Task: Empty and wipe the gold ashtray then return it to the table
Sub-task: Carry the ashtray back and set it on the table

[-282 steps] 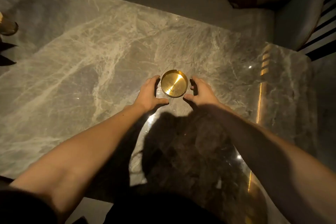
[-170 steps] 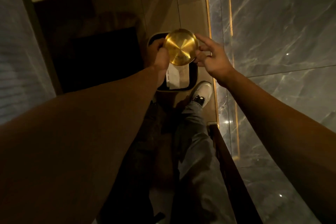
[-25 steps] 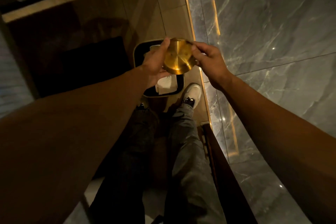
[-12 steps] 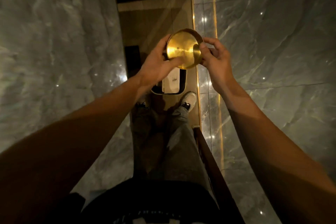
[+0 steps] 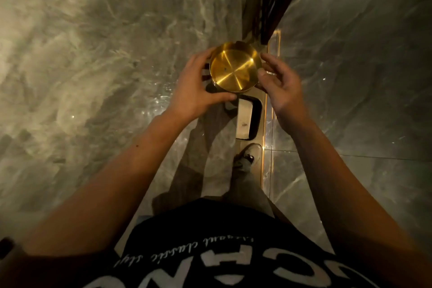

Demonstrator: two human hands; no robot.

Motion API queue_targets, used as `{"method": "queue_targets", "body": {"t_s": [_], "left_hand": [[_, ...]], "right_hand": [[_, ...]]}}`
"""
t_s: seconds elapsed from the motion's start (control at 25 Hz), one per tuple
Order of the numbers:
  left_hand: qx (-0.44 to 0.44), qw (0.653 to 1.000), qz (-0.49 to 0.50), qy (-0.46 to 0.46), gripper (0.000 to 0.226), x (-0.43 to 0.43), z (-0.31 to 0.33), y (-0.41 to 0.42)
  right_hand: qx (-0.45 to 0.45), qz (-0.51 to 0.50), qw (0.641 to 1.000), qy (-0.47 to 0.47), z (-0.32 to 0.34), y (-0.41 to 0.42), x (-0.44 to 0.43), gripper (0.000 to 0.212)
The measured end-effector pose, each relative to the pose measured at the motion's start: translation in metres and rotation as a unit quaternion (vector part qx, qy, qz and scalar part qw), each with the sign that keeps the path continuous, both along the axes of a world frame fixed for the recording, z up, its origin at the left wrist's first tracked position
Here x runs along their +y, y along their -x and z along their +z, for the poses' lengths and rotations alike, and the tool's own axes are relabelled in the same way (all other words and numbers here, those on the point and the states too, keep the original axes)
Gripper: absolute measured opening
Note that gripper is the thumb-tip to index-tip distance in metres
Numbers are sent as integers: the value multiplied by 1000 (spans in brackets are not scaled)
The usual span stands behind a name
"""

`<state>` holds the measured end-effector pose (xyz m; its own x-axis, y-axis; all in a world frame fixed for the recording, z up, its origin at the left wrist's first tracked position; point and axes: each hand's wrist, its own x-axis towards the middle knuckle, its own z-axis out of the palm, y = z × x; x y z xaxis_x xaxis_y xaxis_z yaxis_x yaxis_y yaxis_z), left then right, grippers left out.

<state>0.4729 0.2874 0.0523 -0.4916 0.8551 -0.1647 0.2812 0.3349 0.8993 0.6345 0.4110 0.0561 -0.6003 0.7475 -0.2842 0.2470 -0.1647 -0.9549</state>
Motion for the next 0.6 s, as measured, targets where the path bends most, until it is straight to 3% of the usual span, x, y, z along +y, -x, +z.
{"method": "queue_targets", "body": {"t_s": [0.32, 0.6], "left_hand": [[36, 998, 37, -30, 99, -137, 45, 90], [53, 987, 142, -45, 100, -200, 71, 108]], "right_hand": [[-16, 77, 997, -11, 52, 92, -135, 60], [1, 166, 982, -88, 72, 138, -175, 72]]}}
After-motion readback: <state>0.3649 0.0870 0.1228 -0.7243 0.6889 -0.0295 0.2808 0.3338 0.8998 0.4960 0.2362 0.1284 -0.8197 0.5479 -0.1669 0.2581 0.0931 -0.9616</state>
